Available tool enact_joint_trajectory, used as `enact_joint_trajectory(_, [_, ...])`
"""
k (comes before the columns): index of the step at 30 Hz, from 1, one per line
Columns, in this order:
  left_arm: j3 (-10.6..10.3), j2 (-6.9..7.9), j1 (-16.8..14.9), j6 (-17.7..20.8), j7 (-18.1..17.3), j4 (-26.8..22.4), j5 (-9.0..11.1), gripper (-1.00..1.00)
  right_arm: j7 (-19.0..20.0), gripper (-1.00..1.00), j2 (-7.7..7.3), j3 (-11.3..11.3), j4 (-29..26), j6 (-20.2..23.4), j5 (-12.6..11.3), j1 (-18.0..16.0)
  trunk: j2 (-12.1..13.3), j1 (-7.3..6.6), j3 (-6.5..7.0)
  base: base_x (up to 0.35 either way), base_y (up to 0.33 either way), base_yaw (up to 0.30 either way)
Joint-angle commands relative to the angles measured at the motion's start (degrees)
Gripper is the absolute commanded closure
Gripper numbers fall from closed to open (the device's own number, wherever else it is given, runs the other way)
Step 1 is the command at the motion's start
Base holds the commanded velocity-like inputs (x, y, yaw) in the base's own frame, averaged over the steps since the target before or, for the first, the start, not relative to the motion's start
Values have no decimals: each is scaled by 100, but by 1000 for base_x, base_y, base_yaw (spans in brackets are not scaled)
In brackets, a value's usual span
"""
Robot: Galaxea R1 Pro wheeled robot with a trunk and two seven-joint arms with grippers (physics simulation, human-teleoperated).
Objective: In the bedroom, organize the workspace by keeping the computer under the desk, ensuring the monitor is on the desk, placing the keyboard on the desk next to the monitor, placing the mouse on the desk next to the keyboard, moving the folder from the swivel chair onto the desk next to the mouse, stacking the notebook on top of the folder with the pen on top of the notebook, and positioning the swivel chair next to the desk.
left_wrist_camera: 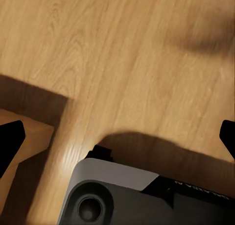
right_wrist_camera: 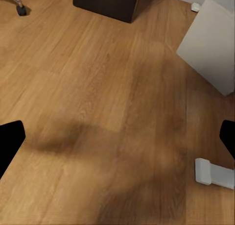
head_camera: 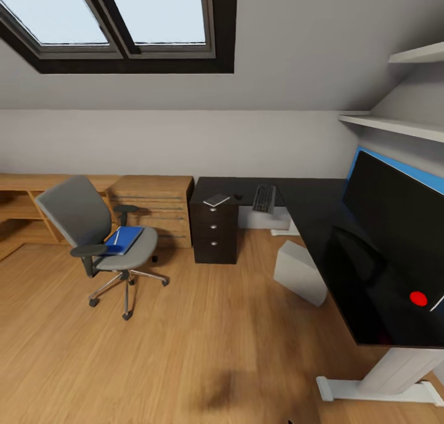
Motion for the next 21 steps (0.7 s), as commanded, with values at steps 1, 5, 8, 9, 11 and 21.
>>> enact_joint_trajectory(1, [-47, 6, -4, -30, 44, 1, 60, -100, -57, -100, -5, 19, 13, -59, 35, -5, -4, 2, -7, 191, 0, 11])
enact_joint_trajectory(5, [-47, 10, -4, -30, 44, 1, 60, -100, -57, -100, -54, 17, 22, -148, 28, -6, -4, 2, -8, 258, 0, 6])
enact_joint_trajectory(8, [-47, 13, -4, -30, 44, 1, 60, -100, -57, -100, -76, 17, 19, -179, 26, -6, -4, 2, -8, 315, 0, 1])
enact_joint_trajectory(9, [-47, 13, -4, -30, 44, 1, 60, -100, -57, -100, -77, 16, 18, -183, 26, -6, -4, 2, -8, 322, 0, 1])
enact_joint_trajectory(11, [-47, 13, -4, -30, 44, 1, 60, -100, -57, -100, -79, 20, 20, -188, 26, -6, -4, 2, -8, 325, 0, 0])
enact_joint_trajectory(21, [-47, 14, -4, -30, 44, 1, 60, -100, -48, -100, -88, 31, 24, -200, 63, -6, -4, 2, -8, 329, 59, 0])
